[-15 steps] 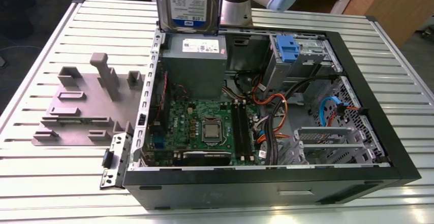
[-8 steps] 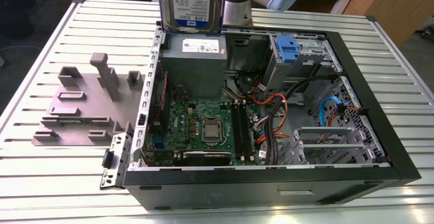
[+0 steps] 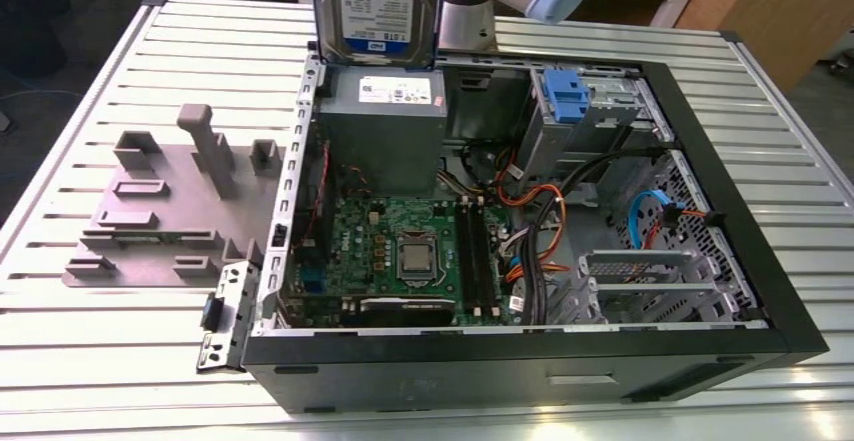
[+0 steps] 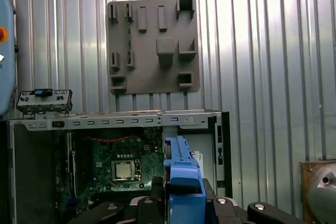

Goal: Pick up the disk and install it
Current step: 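Pick up the disk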

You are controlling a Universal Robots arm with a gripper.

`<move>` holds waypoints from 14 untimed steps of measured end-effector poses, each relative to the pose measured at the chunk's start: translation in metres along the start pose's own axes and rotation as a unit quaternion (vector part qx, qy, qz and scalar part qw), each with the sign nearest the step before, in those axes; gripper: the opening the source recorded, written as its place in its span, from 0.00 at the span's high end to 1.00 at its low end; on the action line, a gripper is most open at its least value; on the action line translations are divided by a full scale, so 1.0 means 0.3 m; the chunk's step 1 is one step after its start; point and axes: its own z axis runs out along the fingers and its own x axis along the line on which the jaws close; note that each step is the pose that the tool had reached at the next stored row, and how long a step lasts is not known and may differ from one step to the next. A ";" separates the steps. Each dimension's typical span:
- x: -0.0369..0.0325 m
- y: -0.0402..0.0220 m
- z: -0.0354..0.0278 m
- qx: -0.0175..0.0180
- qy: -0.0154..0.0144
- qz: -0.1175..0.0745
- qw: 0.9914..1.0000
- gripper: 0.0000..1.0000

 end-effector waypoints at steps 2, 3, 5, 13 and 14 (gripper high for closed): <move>0.004 0.000 0.000 0.000 0.000 0.000 1.000 0.64; 0.006 0.000 0.000 0.000 0.000 0.000 1.000 0.64; 0.014 -0.001 0.000 0.000 0.000 0.000 1.000 0.64; 0.059 -0.003 0.000 0.000 0.002 0.000 1.000 0.64; 0.065 -0.004 0.000 0.000 0.003 0.000 1.000 0.64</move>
